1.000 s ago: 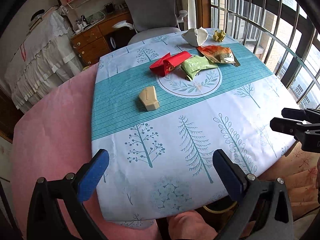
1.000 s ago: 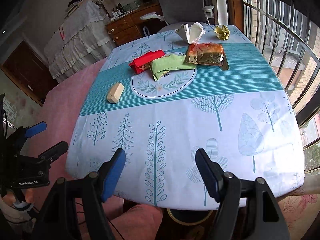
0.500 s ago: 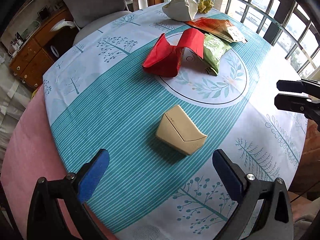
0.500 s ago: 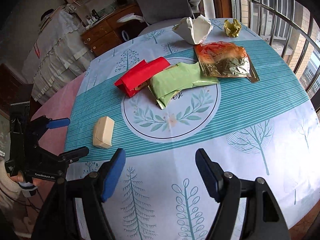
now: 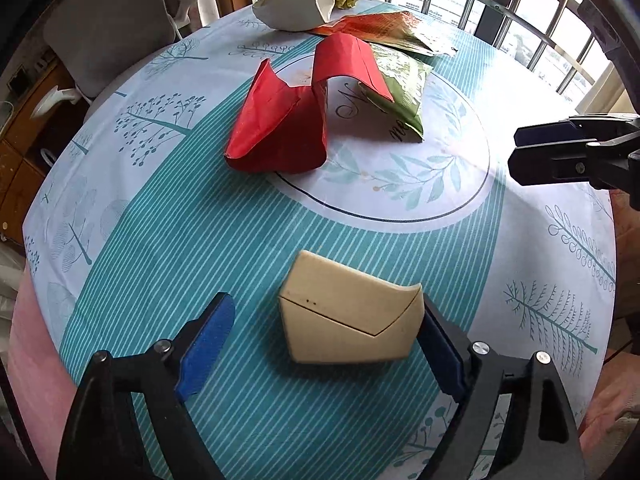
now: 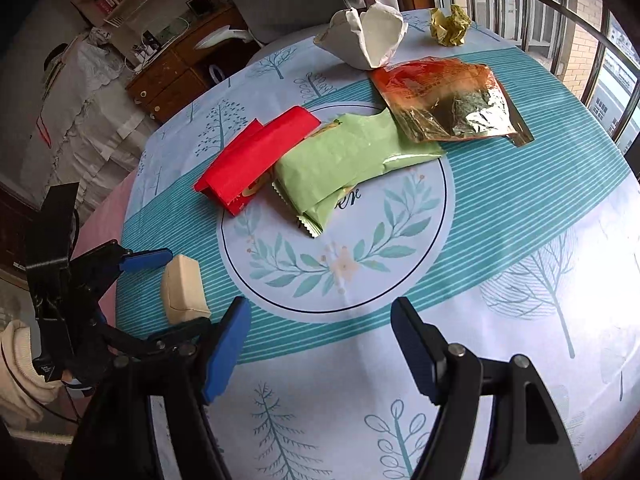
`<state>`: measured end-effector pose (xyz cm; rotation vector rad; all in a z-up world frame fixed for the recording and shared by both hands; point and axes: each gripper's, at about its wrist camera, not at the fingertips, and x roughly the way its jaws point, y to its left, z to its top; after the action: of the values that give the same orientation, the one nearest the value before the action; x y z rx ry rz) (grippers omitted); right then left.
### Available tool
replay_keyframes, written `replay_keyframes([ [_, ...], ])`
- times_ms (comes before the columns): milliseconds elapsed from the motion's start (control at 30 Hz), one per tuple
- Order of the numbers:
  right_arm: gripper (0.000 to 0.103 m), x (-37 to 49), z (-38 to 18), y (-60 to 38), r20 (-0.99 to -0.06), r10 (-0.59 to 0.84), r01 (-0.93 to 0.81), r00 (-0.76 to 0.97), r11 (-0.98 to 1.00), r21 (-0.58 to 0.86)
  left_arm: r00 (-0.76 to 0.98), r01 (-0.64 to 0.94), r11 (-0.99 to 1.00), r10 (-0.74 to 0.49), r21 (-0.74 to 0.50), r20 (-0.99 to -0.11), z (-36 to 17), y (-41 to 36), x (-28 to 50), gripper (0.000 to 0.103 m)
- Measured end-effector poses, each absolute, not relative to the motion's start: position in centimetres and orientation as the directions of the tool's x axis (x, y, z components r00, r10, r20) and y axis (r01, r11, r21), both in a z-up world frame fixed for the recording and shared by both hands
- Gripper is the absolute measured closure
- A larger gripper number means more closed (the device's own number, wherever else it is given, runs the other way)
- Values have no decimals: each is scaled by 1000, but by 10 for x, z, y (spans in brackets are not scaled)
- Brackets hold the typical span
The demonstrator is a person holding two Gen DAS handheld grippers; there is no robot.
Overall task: Collect trash
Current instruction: 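Grasp the beige box with the left tool while the right grasps the red packet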
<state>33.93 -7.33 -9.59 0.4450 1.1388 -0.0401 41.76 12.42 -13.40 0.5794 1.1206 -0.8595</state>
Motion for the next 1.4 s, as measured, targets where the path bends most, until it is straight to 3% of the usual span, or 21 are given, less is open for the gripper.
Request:
replay_keyframes([
  [67,30,344,-94,-74,-877,203,269,435,900,342,191,822,569,-301,-15,-934,-132,122,422,38],
  [100,30,346,-94,-74,-873,213,278,438,892,356,199,812,583,-299,-14,-933,-129,122,428,42],
  [500,30,402,-73,-64,-829,275,348,486,810,473,238,561,823,-264,-90,-935,-117,155,463,42],
  [867,31,457,-76,-37,-903,134,434,409,841,322,281,408,900,-286,-156,-916,-102,190,473,42],
  [967,48,468,-84,-26,-927,74,433,368,869,241,281,387,907,-290,-168,-915,-102,192,475,42],
  [1033,68,468,-91,-23,-937,56,436,345,875,212,283,381,909,-292,-172,-914,-102,193,474,42],
  [1133,82,465,-102,-26,-941,71,443,330,869,221,285,377,910,-293,-174,-913,-101,192,470,42],
  [1400,87,435,-90,-38,-889,188,368,418,860,354,295,370,914,-287,-168,-911,-91,191,452,42],
])
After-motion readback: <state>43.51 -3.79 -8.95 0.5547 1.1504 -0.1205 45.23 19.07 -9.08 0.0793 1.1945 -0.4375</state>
